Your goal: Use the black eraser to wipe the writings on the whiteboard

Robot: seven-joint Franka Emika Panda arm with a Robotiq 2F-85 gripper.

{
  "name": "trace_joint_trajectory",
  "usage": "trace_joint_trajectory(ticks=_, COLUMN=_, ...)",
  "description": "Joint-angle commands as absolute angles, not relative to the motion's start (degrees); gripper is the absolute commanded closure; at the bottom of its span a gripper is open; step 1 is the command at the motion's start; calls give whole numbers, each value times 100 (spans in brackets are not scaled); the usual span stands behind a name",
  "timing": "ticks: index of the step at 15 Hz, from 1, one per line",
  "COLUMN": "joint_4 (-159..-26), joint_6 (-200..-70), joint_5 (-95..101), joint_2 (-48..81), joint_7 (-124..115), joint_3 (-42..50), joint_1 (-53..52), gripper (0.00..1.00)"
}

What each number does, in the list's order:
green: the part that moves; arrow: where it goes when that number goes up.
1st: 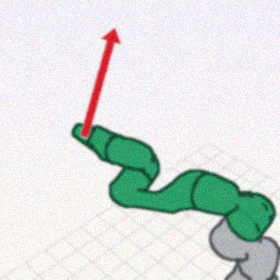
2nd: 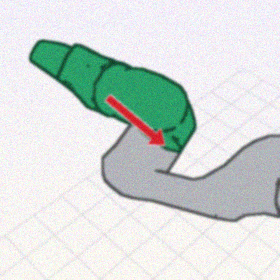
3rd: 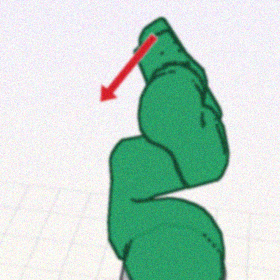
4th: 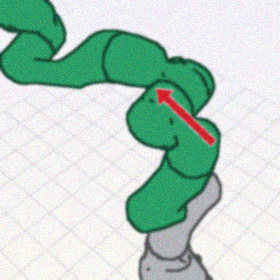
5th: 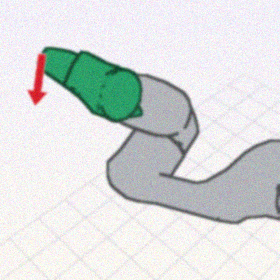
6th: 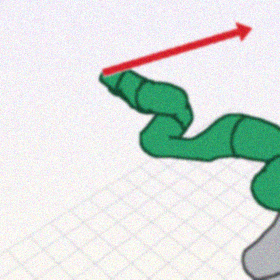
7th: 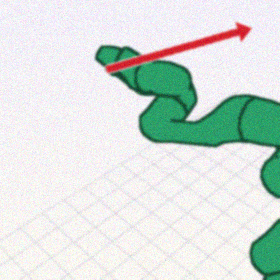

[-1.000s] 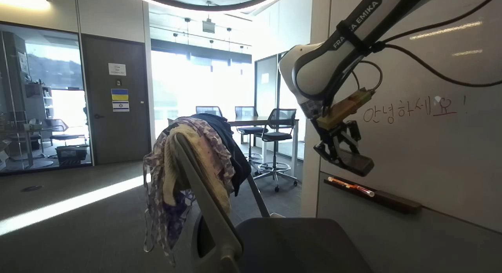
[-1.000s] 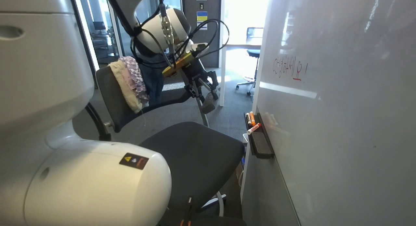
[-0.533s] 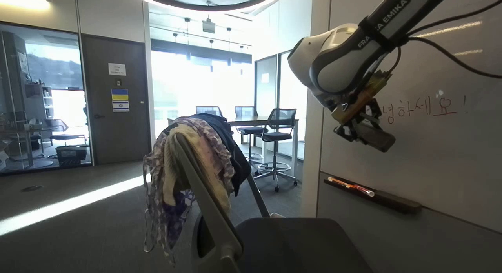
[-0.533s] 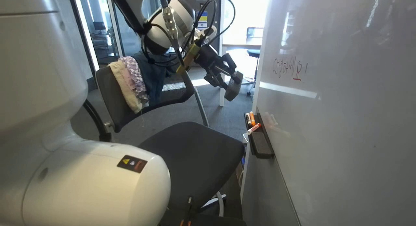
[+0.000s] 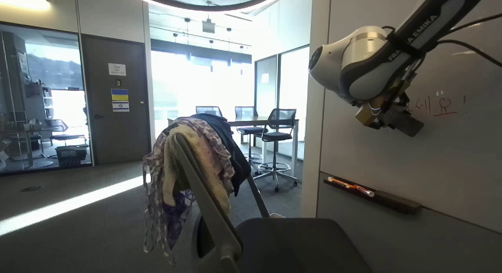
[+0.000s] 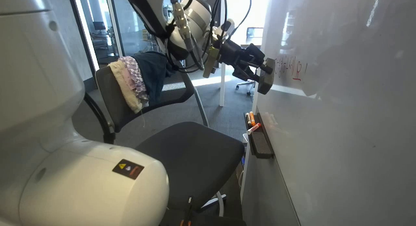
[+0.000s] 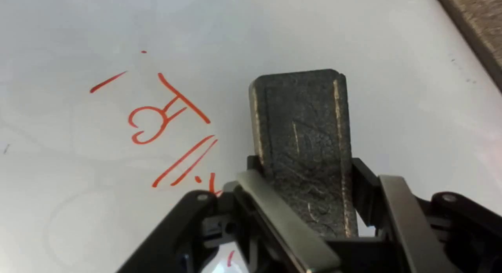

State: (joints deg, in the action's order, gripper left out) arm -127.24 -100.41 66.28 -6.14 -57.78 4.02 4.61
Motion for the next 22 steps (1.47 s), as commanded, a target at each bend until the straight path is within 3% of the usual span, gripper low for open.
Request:
trace_joint_trajectory(ticks=1, joint_4=-12973, joint_6=-10228, joint_5=7605, joint_2=-735, joint_7=-6284, joint_3=545, joint_1=622, gripper=69)
trace_joint_trajectory(ticks=8, joint_4=-13100, joint_6=-10443, joint_5=8426, joint_2=-664, joint_7=-6809, joint_3=743, joint_1=722, gripper=69)
trace_joint_trajectory(ticks=22, joint_4=-11096, joint_6=-9329, joint_5=7107, joint_2=362, joint_7=-5450, joint_3=360, joint_1=378, gripper=69)
